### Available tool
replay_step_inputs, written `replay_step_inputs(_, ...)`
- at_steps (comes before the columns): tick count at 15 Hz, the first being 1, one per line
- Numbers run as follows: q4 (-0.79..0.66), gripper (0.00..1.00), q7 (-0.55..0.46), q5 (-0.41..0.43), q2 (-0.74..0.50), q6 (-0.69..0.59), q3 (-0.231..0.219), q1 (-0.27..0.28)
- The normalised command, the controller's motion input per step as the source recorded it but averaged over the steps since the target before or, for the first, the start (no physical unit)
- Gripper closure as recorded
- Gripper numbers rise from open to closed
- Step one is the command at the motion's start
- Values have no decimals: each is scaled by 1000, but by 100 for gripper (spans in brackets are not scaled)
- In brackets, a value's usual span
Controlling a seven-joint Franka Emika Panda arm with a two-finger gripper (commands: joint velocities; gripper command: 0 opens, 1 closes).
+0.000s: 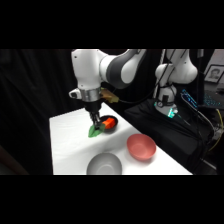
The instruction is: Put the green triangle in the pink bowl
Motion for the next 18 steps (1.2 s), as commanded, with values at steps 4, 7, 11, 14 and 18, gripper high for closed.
replay_step_inputs(4, -502, 94, 127, -143, -525, -26, 82, 71)
replay_step_inputs(7, -484, 94, 165, -142, -499, 19, 107, 66)
replay_step_inputs(11, -415, 94, 184, -117, -414, 56, 116, 65)
replay_step_inputs(14, -357, 94, 184, -89, -312, 127, 108, 60)
replay_step_inputs(18, -330, 94, 215, -96, -246, 201, 105, 71)
